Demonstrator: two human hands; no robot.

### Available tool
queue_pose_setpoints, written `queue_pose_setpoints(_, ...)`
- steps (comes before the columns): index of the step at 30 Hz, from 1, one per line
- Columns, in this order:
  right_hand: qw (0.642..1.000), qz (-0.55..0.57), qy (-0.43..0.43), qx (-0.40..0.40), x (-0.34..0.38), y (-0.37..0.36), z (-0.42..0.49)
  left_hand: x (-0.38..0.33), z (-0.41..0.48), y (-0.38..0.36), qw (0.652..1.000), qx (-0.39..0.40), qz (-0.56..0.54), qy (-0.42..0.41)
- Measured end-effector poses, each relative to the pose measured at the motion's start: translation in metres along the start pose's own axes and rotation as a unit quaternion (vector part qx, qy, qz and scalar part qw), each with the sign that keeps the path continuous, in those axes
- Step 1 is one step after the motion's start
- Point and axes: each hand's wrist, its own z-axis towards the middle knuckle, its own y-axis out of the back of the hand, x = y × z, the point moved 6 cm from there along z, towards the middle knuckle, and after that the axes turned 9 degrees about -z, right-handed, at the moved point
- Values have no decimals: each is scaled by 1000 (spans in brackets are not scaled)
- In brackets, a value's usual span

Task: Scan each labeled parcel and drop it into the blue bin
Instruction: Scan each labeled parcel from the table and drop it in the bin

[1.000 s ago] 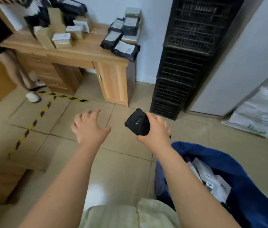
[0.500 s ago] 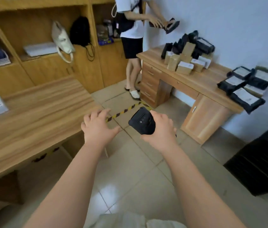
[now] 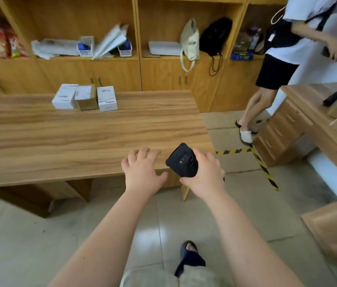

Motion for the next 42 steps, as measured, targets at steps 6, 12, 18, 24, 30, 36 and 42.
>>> queue_pose_setpoints(6,996,4,80,30,54,-23,71,60,44,22,993,-50,-5,110)
queue_pose_setpoints(12,988,3,148,52,105,-23,161,98,111,52,978,-101,-10,184)
queue_pose_setpoints(18,978,27,200,59,157,-24,249,137,185,91,944,-180,-47,272)
queue_pose_setpoints(24,970,5,231,77,212,-54,310,177,230,93,932,-183,-35,312)
queue_pose_setpoints(30,969,0,231,88,271,-95,356,247,281,93,929,-155,-29,335)
queue_pose_setpoints(36,988,34,137,68,321,-143,398,315,353,108,946,-85,-53,308)
queue_pose_setpoints(42,997,57,46,32,358,-178,438,374,440,97,953,0,-41,299)
